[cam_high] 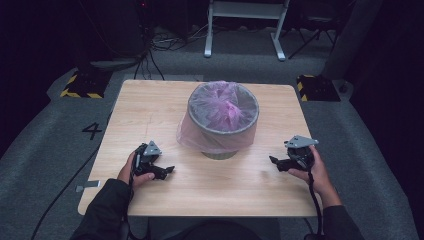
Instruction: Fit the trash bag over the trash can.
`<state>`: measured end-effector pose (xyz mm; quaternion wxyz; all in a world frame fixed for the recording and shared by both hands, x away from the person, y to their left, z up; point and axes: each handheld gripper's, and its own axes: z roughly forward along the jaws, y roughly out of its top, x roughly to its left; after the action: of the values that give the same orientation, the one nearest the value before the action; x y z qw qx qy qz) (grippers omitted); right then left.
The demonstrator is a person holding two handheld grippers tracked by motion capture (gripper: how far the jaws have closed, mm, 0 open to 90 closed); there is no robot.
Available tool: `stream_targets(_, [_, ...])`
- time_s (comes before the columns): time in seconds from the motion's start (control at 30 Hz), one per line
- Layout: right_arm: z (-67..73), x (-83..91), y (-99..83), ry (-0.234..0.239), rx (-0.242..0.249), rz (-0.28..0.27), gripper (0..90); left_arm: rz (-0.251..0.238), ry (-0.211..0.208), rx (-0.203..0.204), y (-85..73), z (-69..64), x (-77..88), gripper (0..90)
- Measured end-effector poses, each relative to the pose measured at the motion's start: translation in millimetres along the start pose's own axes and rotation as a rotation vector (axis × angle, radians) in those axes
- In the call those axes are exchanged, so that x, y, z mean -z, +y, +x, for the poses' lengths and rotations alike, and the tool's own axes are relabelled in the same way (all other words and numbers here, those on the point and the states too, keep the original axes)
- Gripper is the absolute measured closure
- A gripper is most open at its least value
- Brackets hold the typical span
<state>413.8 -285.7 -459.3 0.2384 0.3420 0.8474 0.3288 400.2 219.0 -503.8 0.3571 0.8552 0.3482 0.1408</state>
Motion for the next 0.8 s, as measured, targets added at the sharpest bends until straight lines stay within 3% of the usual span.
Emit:
stream_targets(0.23, [-0.4, -4.1, -25.7, 0.017, -0.022, 0.047, 17.2, 0.002, 0.0, -0.002, 0.0, 0.2, 0.1, 13.1])
stream_targets(0.27, [-0.8, -3.8, -29.6, 0.028, -0.037, 0.044, 17.2, 0.001, -0.001, 0.0, 0.0, 0.0, 0.1, 13.1])
stream_targets(0.3, [-3.0, -2.4, -38.6, 0.07, -0.078, 0.024, 17.1, 0.001, 0.0, -0.001, 0.0, 0.1, 0.1, 13.1])
stream_targets(0.37, [-5.2, -2.5, -45.5, 0.089, -0.108, 0.017, 17.0, 0.0, 0.0, 0.0, 0.0, 0.0, 0.1, 13.1])
stream_targets(0.5, [-5.7, -2.7, -57.8, 0.093, -0.156, 0.011, 16.7, 0.001, 0.0, -0.001, 0.0, 0.0, 0.1, 13.1])
stream_targets(0.8, [-3.6, -1.9, -60.2, 0.068, -0.173, 0.006, 14.0, 0.0, 0.0, -0.001, 0.0, 0.0, 0.0, 13.1])
